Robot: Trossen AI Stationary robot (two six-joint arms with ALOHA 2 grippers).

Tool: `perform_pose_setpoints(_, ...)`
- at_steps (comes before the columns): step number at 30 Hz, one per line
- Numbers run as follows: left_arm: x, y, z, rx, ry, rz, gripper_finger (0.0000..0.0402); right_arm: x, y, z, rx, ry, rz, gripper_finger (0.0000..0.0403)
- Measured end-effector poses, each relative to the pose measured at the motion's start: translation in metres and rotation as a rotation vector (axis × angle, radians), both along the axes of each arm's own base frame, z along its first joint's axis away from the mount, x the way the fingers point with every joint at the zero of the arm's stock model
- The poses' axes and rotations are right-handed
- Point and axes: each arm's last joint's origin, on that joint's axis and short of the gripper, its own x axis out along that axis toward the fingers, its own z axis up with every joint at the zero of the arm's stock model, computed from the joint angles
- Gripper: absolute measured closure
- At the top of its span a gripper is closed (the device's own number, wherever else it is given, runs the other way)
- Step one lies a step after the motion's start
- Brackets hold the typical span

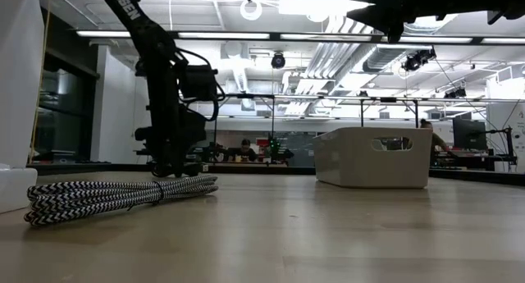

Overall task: Pick and place USB-C Cables
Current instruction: Put the black charger cable into the gray bin

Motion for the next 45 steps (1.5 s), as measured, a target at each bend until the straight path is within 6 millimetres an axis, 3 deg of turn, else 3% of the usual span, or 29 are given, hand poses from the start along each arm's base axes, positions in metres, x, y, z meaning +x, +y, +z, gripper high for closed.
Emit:
perform_pose_setpoints(21,0.0,-0.0004,0.0001,0.001,-0.002,-0.007,0.0175,0.0,0.0,0.0,0.007,-0.002,0.001,0.0199)
perform_pose_setpoints(28,0.0001,-0.0001,-0.0001,-0.003,-0.011,0.001,0.0233,0.0,0.0,0.0,0.005,-0.001,0.0,0.0199)
perform_pose_setpoints(41,0.0003,-0.0002,0.0,-0.006,-0.015,0.01,0.0386,0.0048,-0.0002,-0.0042,0.006,0.027,0.0,0.0199)
perform_pose_setpoints(45,0.0001,-0.0003,-0.0001,-0.006,-0.013,0.01,0.0392,0.0052,-0.0002,-0.0044,0.006,0.027,0.0,0.0199)
